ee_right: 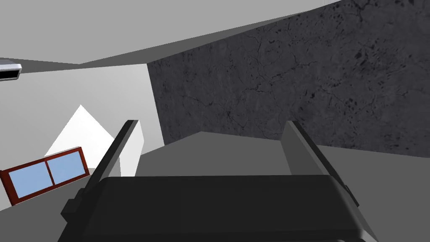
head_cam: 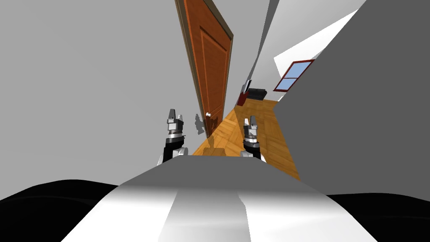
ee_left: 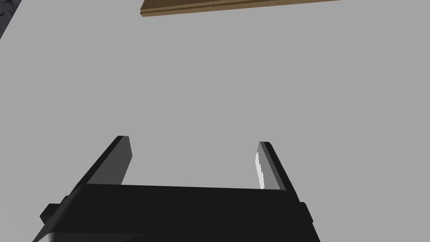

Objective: Pull the door open

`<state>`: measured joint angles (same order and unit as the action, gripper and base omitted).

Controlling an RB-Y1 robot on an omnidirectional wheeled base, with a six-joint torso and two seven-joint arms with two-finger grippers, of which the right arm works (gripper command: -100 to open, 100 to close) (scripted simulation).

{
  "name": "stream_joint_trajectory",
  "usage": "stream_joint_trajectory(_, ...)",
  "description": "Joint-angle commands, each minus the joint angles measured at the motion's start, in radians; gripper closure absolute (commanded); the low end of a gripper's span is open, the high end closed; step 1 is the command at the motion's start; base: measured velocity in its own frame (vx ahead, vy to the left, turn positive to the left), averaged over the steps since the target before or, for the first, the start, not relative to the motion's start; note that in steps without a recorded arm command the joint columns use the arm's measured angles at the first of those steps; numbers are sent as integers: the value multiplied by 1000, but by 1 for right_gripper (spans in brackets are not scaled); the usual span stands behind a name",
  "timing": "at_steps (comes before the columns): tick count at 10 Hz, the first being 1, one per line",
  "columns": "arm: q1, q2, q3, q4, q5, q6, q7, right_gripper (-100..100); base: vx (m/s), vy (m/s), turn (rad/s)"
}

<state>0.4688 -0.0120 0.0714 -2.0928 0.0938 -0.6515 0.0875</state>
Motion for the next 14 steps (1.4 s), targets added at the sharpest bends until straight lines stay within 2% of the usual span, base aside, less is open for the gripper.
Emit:
stream_joint_trajectory(1,-6,-10,10,30,19,-5,34,-100,122,-56,37)
stream_joint_trajectory(7,-49,-40,43,170,93,-28,159,-100,112,-41,27)
stream_joint_trajectory(14,-100,-60,83,337,182,-56,306,-100,94,-36,30)
